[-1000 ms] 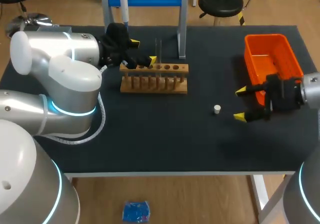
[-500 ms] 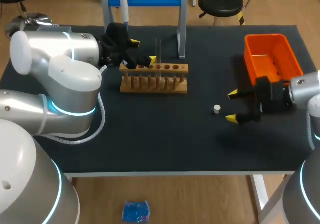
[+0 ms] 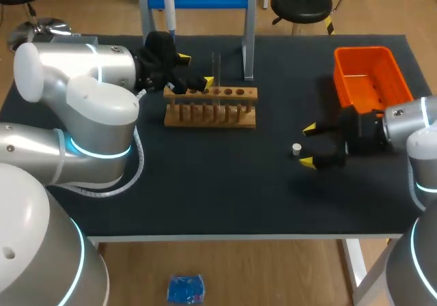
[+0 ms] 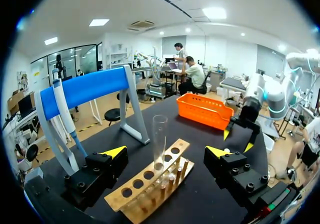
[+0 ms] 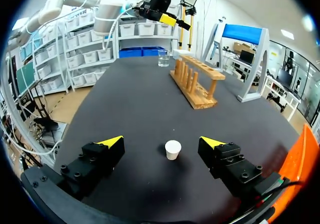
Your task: Invert the test tube, pick up the pipette, mount the tip to pipette, aspirate from beaker and dispense into the tube, eject the tip, return the pipette, and cap with the stopper.
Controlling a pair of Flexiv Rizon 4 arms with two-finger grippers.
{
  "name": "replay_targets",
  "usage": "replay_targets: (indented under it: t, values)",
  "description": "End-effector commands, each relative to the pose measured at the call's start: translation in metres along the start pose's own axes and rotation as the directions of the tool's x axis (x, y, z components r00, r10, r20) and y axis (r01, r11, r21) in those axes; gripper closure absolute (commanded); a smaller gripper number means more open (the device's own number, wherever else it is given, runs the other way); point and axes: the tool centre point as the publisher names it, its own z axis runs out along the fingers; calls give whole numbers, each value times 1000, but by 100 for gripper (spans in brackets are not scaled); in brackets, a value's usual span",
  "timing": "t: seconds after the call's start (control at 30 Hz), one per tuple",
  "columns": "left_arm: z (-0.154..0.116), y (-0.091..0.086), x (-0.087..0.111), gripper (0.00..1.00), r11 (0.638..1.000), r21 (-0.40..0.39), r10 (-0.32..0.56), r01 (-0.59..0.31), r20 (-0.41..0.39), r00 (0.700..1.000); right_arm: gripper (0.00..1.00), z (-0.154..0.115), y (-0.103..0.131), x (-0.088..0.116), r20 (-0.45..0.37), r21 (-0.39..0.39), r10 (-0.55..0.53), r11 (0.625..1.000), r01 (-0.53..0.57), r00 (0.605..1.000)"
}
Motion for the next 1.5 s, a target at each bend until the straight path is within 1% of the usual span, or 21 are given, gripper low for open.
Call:
replay_targets:
  t: [0.03,0.23,0.83,0.93,0.97,1.0,1.03,1.07,1.2,1.3,1.33,1.4,1.43,1.5]
  values:
    - [1,0,0,0,1000,0,0,0,2,1000,0,9,-3,-4,1,2,3,1000,-3,1000]
    - [1,0,0,0,1000,0,0,0,2,1000,0,14,-5,-8,4,3,12,1000,-12,1000]
    - [1,0,0,0,1000,0,0,0,2,1000,0,29,-6,-11,15,12,9,1000,-9,1000]
    - [1,0,0,0,1000,0,0,0,2,1000,13,30,-5,-12,20,9,13,1000,-13,1000]
    - [1,0,0,0,1000,0,0,0,2,1000,19,30,-5,-13,21,8,15,1000,-15,1000]
    - [1,0,0,0,1000,0,0,0,2,1000,33,30,-5,-14,24,8,18,1000,-18,1000]
    - [1,0,0,0,1000,0,0,0,2,1000,53,30,-5,-14,26,7,20,1000,-20,999]
    - [1,0,0,0,1000,0,0,0,2,1000,56,30,-5,-15,27,7,21,1000,-21,999]
    - [1,0,0,0,1000,0,0,0,2,1000,49,31,-7,-16,32,9,26,1000,-26,999]
    - [1,0,0,0,1000,0,0,0,2,1000,49,32,-8,-16,33,10,30,999,-30,999]
    - [1,0,0,0,1000,0,0,0,2,1000,47,32,-9,-16,32,10,31,999,-32,999]
    - [1,0,0,0,1000,0,0,0,2,1000,38,33,-9,-16,32,12,33,999,-33,999]
    - [1,0,0,0,1000,0,0,0,2,1000,35,33,-10,-15,32,12,34,999,-34,999]
    - [1,0,0,0,1000,0,0,0,2,1000,37,33,-10,-15,31,13,35,999,-36,999]
